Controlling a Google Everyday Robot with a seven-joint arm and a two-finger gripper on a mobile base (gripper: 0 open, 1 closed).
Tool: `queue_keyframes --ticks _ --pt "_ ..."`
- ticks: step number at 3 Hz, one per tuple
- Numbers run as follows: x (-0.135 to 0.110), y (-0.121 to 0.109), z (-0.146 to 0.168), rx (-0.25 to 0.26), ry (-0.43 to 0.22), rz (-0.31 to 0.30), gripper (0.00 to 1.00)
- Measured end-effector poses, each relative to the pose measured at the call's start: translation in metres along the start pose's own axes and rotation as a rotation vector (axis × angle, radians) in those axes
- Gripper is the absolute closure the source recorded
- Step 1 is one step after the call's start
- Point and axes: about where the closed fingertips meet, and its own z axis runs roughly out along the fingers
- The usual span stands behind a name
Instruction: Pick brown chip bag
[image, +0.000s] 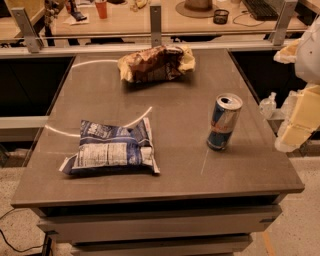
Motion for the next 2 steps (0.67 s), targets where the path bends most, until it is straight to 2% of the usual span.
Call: queue_keyframes --ticks 1,2 --pt "-0.0001 -0.0001 -0.0001 0.000 0.000 0.000 0.00" --pt "-0.0037 -0.0073 -0.0021 0.019 -0.006 -0.036 0.00"
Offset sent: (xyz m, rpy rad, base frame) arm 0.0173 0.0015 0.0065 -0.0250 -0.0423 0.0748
